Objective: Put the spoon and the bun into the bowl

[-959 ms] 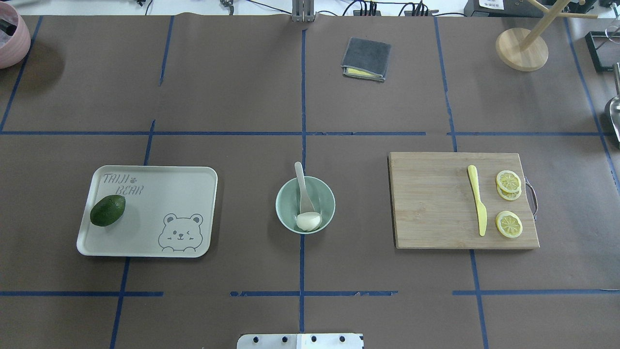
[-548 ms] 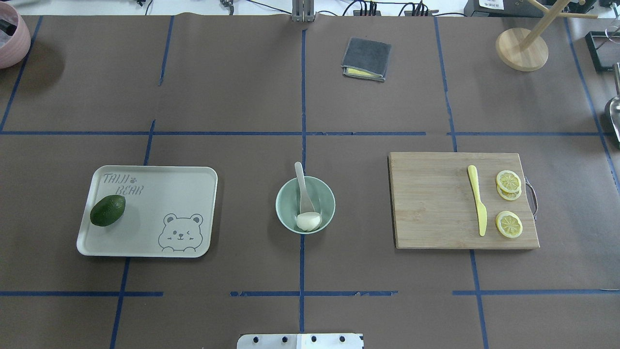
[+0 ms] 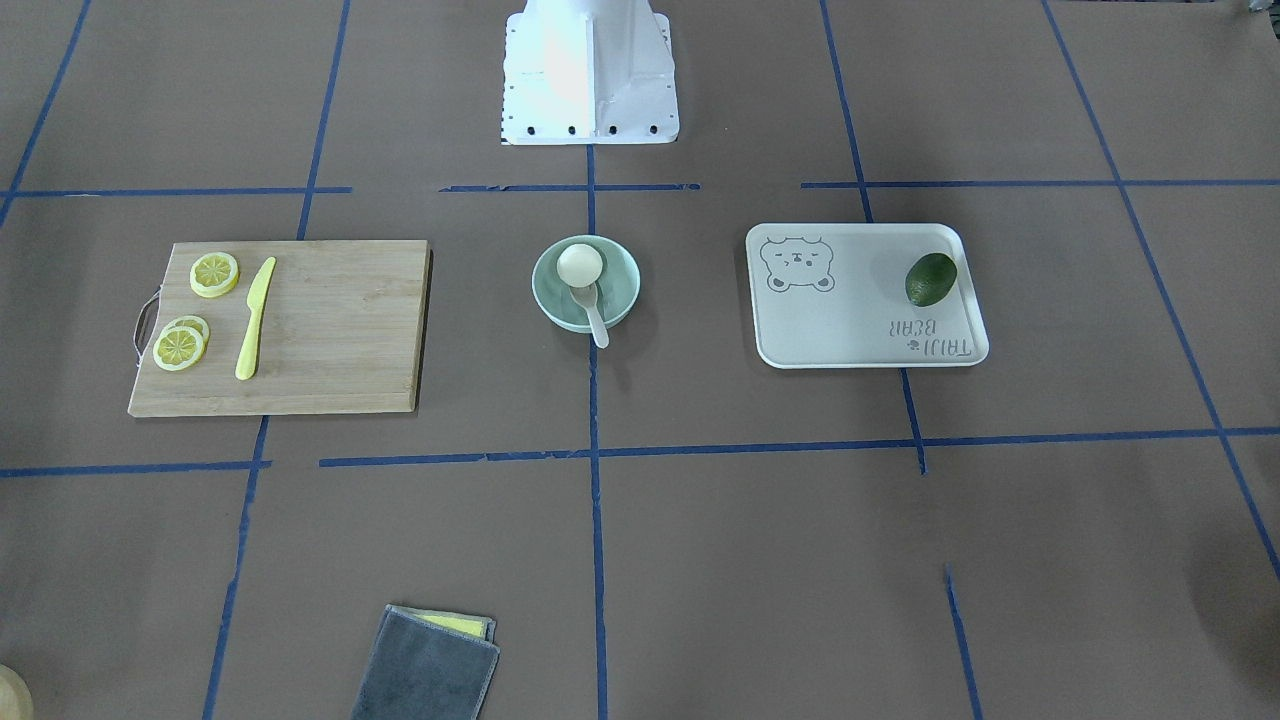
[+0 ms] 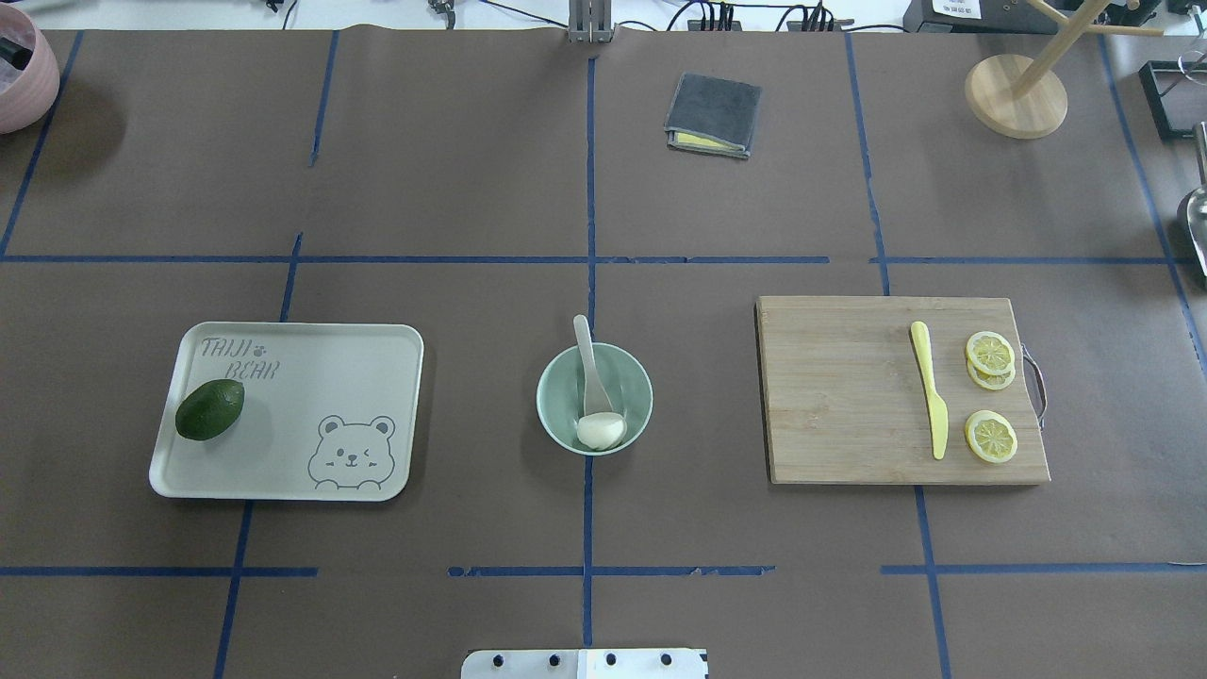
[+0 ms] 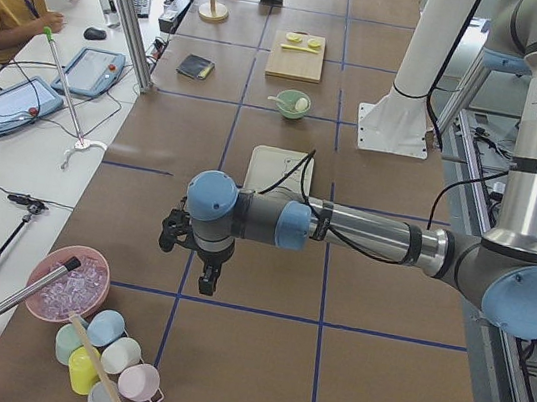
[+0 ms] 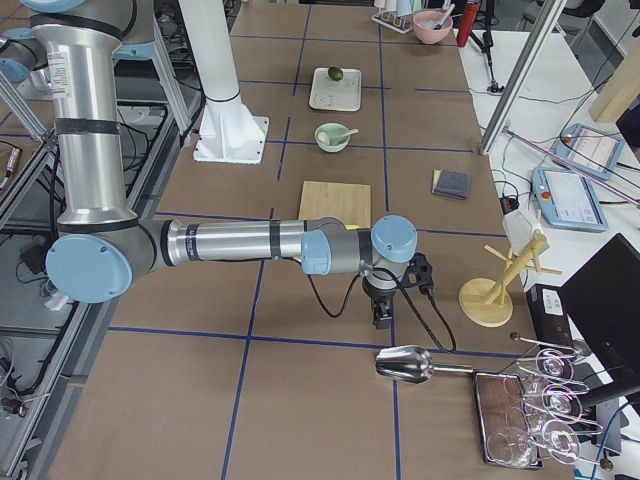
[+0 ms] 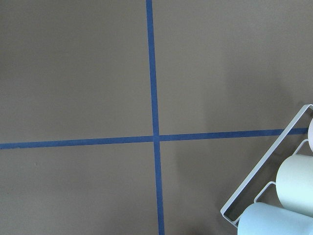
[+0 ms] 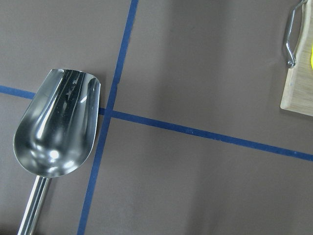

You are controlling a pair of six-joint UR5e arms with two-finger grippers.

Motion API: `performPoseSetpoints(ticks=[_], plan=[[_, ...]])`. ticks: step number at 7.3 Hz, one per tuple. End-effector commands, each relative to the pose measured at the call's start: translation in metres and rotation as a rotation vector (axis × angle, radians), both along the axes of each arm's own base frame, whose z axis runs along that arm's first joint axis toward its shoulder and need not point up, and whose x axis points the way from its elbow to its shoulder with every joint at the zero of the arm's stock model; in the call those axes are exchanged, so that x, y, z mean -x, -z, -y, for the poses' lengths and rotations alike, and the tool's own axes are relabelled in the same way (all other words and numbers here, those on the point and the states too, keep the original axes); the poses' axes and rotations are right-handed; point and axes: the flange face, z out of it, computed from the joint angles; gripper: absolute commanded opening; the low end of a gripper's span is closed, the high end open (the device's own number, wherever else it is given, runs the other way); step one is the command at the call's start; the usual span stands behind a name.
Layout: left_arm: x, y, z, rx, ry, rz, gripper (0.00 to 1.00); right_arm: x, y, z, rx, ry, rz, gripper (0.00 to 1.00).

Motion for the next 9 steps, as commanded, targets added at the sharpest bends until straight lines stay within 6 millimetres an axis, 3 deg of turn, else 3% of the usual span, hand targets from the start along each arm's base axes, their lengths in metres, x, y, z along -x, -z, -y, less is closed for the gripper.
performPoseSetpoints(ticks=[1, 6, 9], plan=[[0.000, 0.000, 0.000, -0.001, 0.000, 0.001, 1.00, -0.011, -0.004, -0.004, -0.026, 0.025, -0.003, 1.00], [0.000, 0.016, 0.012, -0.031, 0.000, 0.004, 1.00, -0.015, -0.007, -0.008, -0.033, 0.027, -0.003, 1.00], [0.002, 0.020, 0.016, -0.041, 0.003, 0.005, 1.00, -0.019, -0.015, -0.027, -0.018, 0.021, 0.001, 1.00]])
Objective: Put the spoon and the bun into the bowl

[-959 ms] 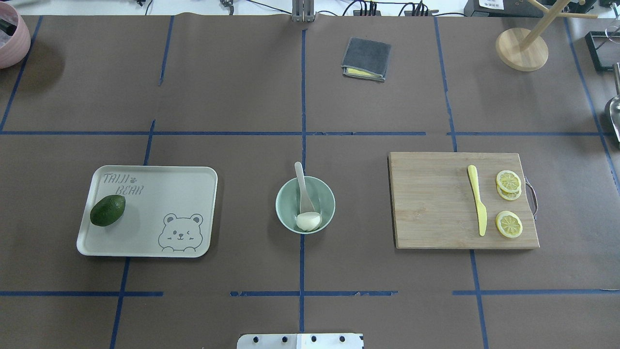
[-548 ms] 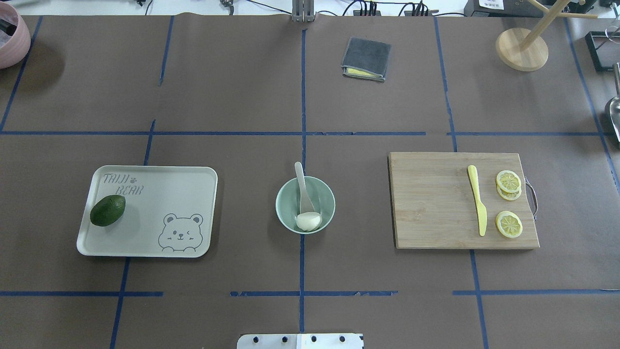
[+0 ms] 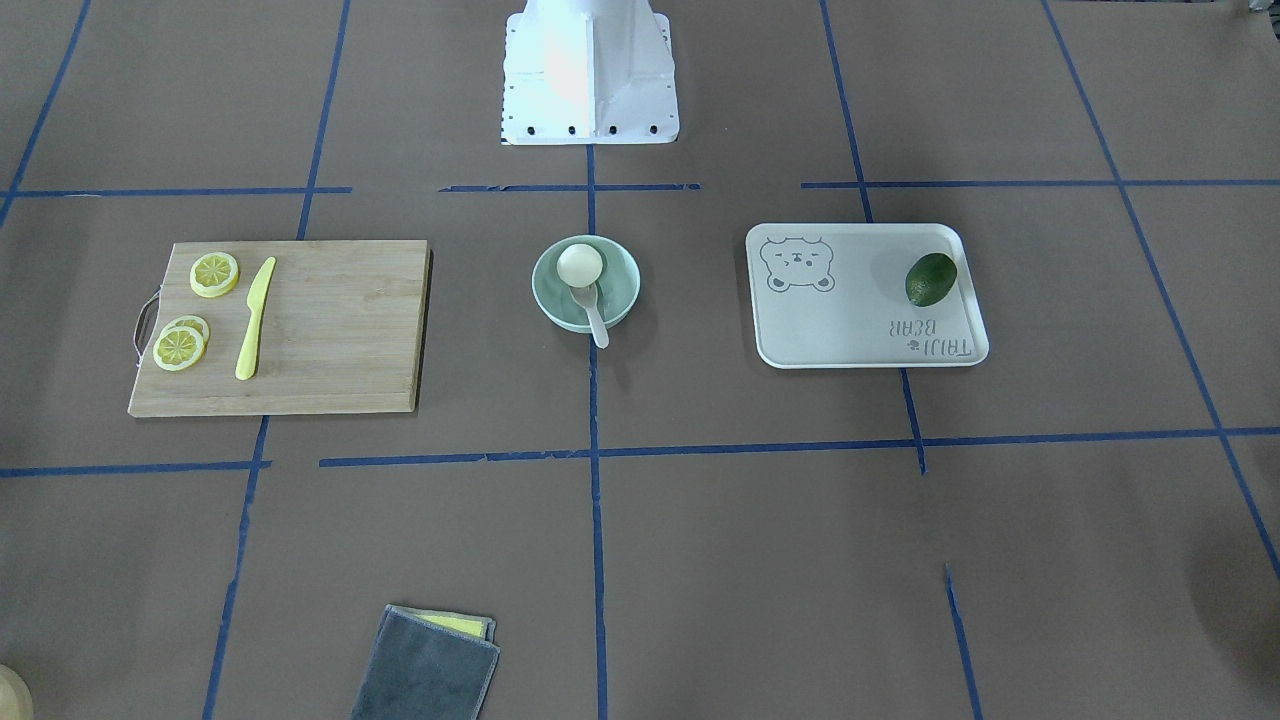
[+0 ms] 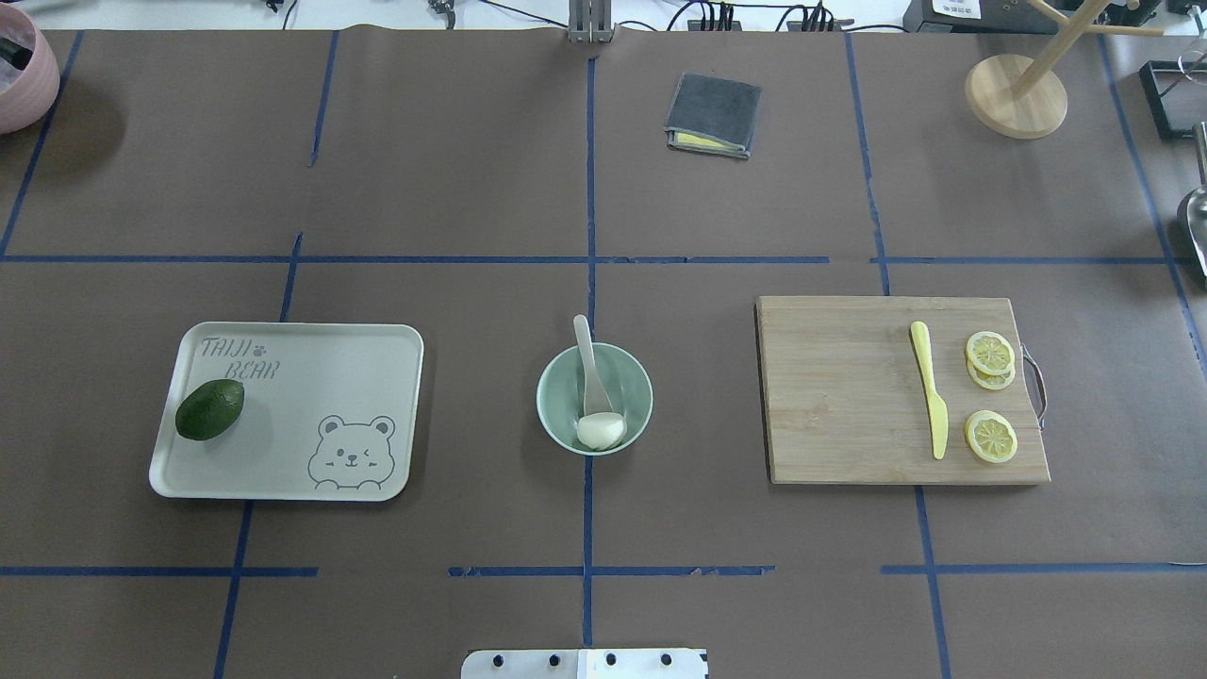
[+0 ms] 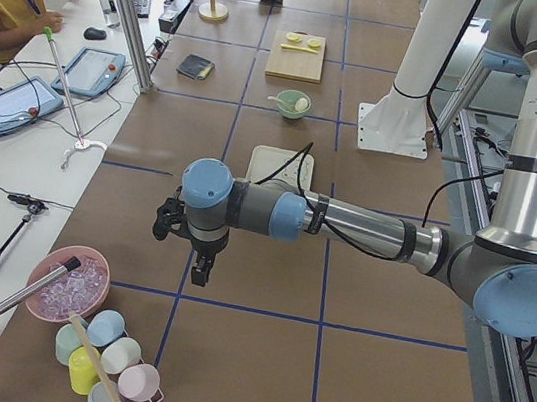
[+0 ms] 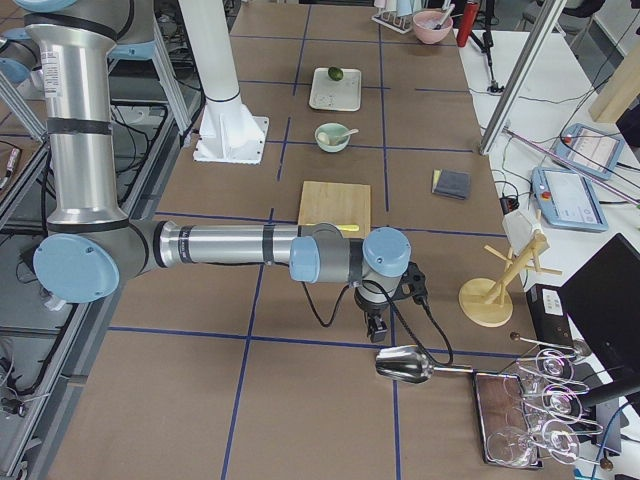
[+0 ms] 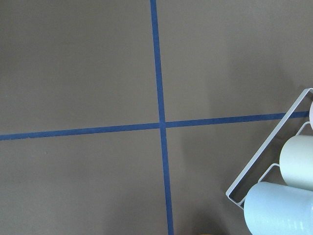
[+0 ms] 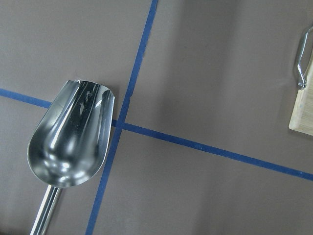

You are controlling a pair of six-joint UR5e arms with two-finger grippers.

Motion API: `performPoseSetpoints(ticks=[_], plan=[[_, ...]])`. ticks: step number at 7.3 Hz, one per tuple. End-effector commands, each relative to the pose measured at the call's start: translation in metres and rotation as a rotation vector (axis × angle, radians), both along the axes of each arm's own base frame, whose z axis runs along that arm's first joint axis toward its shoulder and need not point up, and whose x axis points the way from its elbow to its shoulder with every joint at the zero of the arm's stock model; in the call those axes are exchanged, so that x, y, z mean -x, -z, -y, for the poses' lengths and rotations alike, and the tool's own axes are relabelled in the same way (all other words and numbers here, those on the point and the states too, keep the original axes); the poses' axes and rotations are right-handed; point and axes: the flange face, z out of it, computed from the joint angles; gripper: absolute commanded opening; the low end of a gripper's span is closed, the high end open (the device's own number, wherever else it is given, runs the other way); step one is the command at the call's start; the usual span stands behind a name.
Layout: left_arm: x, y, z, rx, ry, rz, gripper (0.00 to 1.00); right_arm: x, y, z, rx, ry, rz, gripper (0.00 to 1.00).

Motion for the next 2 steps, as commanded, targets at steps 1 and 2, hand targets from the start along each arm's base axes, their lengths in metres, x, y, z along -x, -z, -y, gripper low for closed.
performPoseSetpoints(ticks=[1, 2], plan=[[0.0031, 0.0026, 0.0022, -0.006, 0.005, 0.000, 1.00, -0.0012, -0.0022, -0.0100, 0.004, -0.002, 0.002, 1.00], [0.0092, 0.0086, 0.0040, -0.018, 0.018, 0.000, 1.00, -0.0012, -0.0036, -0.0121, 0.008, -0.002, 0.002, 1.00]])
